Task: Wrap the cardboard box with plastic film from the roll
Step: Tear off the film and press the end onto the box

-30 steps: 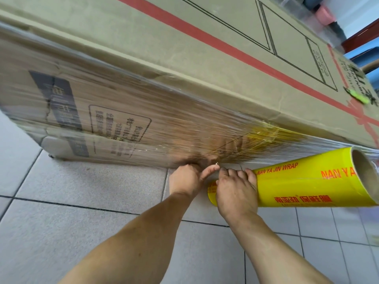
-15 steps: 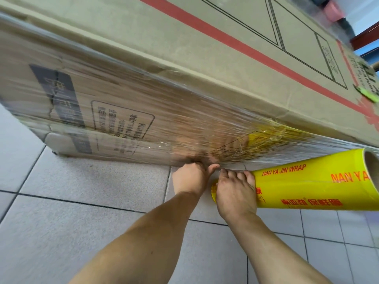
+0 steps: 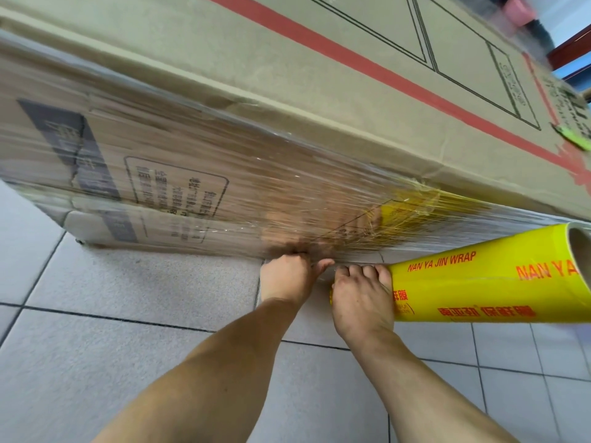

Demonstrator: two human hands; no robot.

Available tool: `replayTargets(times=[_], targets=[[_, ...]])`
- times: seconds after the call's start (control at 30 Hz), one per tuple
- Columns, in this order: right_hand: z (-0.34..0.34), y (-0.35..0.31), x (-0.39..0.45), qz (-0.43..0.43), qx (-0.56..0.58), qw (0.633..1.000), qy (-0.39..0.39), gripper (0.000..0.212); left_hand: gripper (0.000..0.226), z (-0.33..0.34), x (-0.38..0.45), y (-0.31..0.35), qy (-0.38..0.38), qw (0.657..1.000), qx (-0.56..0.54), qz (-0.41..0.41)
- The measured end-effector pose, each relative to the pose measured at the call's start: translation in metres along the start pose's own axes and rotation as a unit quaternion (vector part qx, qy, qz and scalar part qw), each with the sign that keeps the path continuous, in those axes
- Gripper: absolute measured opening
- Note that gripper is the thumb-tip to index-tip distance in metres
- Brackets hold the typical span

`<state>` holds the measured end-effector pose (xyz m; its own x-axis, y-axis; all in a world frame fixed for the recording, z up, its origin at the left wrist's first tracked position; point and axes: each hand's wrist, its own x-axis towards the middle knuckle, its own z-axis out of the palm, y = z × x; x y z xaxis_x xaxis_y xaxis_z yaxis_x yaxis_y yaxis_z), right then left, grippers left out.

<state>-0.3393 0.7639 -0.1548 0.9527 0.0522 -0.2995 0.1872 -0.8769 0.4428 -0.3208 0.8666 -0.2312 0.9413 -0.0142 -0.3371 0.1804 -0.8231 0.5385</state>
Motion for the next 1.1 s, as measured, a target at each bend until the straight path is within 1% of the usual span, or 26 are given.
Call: replayTargets(times=[0.1, 0.17, 0.27, 0.37, 0.4, 0.47, 0.7, 0.8, 0.87, 0.97, 1.0, 1.1], targets=[[0.002, 0.003, -0.001, 0.000, -0.004, 1.000, 0.000, 0.031, 0.072, 0.000, 0.005, -0.006, 0.006, 0.999, 0.032, 0.026], [0.004, 0.003, -0.003, 0.001, -0.003, 1.000, -0.001, 0.030, 0.072, 0.001, 0.004, -0.007, 0.003, 0.999, 0.027, 0.026], [0.009, 0.001, -0.003, 0.005, 0.010, 1.000, 0.013, 0.034, 0.072, 0.004, 0.001, -0.005, 0.000, 1.000, 0.000, 0.009], [0.016, -0.003, 0.000, 0.001, 0.027, 1.000, 0.013, 0.044, 0.075, 0.007, 0.000, 0.001, -0.014, 0.999, -0.030, -0.026], [0.019, -0.004, 0.001, 0.000, 0.031, 0.999, 0.013, 0.043, 0.076, 0.007, 0.000, 0.001, -0.016, 0.999, -0.032, -0.036], [0.023, -0.005, 0.004, 0.006, 0.043, 0.999, 0.029, 0.036, 0.077, 0.009, 0.001, -0.002, -0.011, 0.999, -0.025, -0.035], [0.040, -0.008, 0.009, 0.024, 0.053, 0.993, 0.101, 0.011, 0.068, 0.004, 0.004, -0.011, -0.001, 0.999, 0.038, 0.016], [0.045, -0.007, 0.009, 0.028, 0.052, 0.992, 0.112, 0.010, 0.069, 0.004, 0.004, -0.012, 0.006, 0.998, 0.060, 0.022], [0.048, -0.008, 0.010, 0.033, 0.051, 0.992, 0.109, 0.011, 0.070, 0.008, 0.001, -0.009, 0.000, 0.999, 0.040, 0.006], [0.050, -0.011, 0.014, 0.035, 0.055, 0.993, 0.100, 0.020, 0.066, 0.009, 0.001, -0.009, -0.008, 1.000, 0.026, -0.007], [0.051, -0.011, 0.015, 0.034, 0.054, 0.994, 0.091, 0.020, 0.064, 0.007, 0.002, -0.010, -0.007, 0.999, 0.038, 0.002], [0.054, -0.012, 0.016, 0.032, 0.047, 0.996, 0.073, 0.011, 0.062, 0.000, 0.007, -0.012, 0.002, 0.995, 0.095, 0.034]])
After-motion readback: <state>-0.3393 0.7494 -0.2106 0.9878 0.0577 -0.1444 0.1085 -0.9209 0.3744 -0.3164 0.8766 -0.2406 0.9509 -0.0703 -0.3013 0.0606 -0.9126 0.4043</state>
